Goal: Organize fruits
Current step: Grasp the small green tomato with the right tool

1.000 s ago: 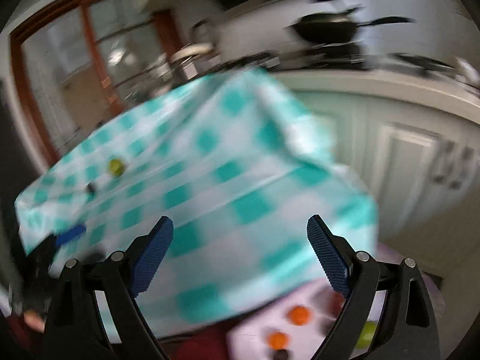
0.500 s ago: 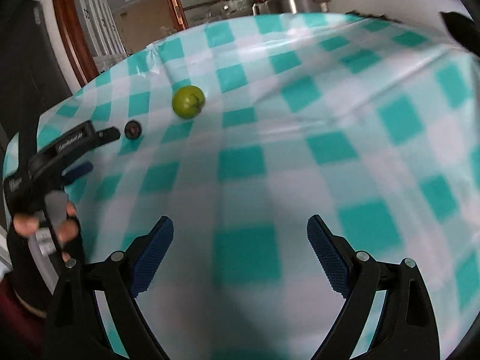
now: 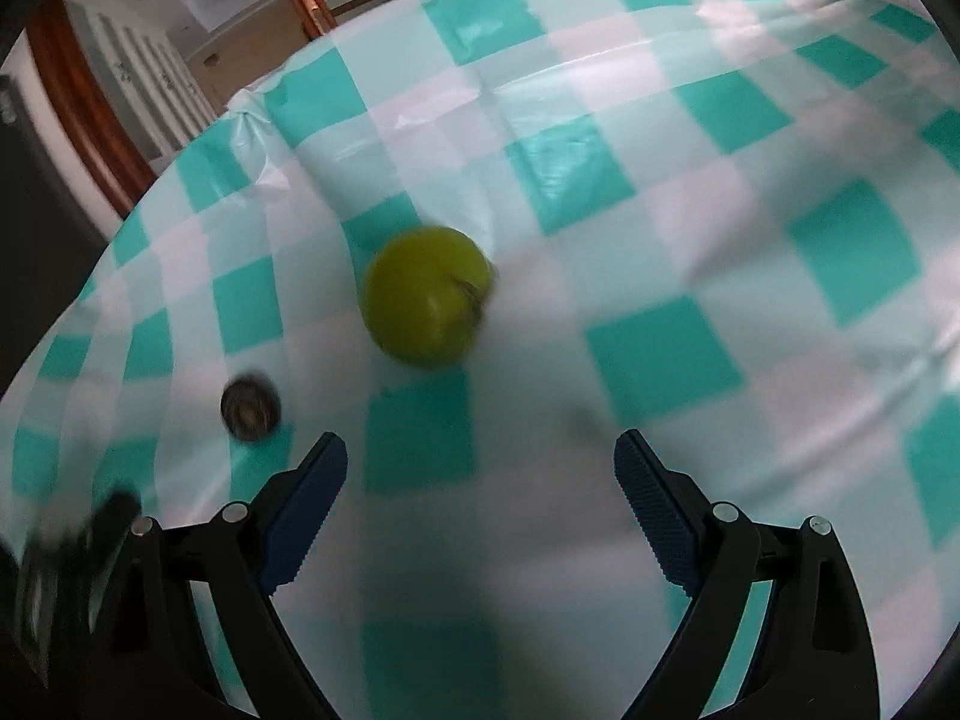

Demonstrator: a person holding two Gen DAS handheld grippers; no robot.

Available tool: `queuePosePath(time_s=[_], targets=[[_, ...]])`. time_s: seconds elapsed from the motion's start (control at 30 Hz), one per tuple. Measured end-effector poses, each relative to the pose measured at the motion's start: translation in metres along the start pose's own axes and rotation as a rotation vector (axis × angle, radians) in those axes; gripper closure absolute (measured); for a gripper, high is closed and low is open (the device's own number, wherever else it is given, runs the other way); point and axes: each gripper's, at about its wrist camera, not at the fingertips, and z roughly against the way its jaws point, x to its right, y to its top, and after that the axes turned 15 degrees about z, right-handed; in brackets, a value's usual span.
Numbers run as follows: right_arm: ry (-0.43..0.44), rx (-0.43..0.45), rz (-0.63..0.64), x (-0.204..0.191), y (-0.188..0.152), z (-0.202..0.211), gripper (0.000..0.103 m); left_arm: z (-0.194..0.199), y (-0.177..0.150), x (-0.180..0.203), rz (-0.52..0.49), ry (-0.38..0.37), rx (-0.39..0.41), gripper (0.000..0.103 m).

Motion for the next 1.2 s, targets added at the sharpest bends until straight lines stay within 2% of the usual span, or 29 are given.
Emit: queuePosePath(time_s=[0.1, 0.27, 0.37, 0.47, 0.5, 0.6, 0.77, 0.9, 1.13, 1.2], targets=[[-0.033, -0.004, 0.027, -0.017, 0.021, -0.025, 0.015, 0.000, 0.001, -0.006, 0.028, -0.005, -0.002, 0.002], [-0.117, -0.017, 0.035, -0.027, 0.047, -0.054, 0.015, -0.002, 0.000, -0.005, 0.019, 0.010, 0.000, 0.002], [-0.162, -0.039, 0.013, -0.028, 0.055, -0.067, 0.023, -0.003, -0.001, -0.005, 0.013, 0.015, -0.004, 0.002], [-0.213, -0.054, 0.050, -0.034, 0.057, -0.071, 0.037, -0.004, -0.002, -0.004, 0.010, 0.016, -0.010, 0.002], [-0.197, -0.050, 0.069, -0.036, 0.057, -0.070, 0.043, -0.004, -0.002, -0.004, 0.006, 0.016, -0.016, 0.002], [-0.164, -0.041, 0.087, -0.033, 0.049, -0.060, 0.044, -0.005, -0.004, -0.001, -0.010, 0.014, -0.024, 0.002], [-0.028, 0.015, 0.030, -0.012, 0.012, -0.020, 0.044, -0.007, -0.009, 0.004, -0.054, 0.004, -0.053, 0.002], [0.013, 0.068, 0.031, -0.002, -0.009, 0.007, 0.044, -0.008, -0.017, 0.013, -0.113, -0.011, -0.081, 0.002], [0.071, 0.116, -0.060, 0.017, -0.014, 0.021, 0.044, -0.016, -0.030, 0.040, -0.282, -0.034, -0.108, 0.002], [0.081, 0.123, -0.092, 0.022, -0.010, 0.016, 0.044, -0.026, -0.029, 0.052, -0.358, -0.028, -0.106, 0.002]])
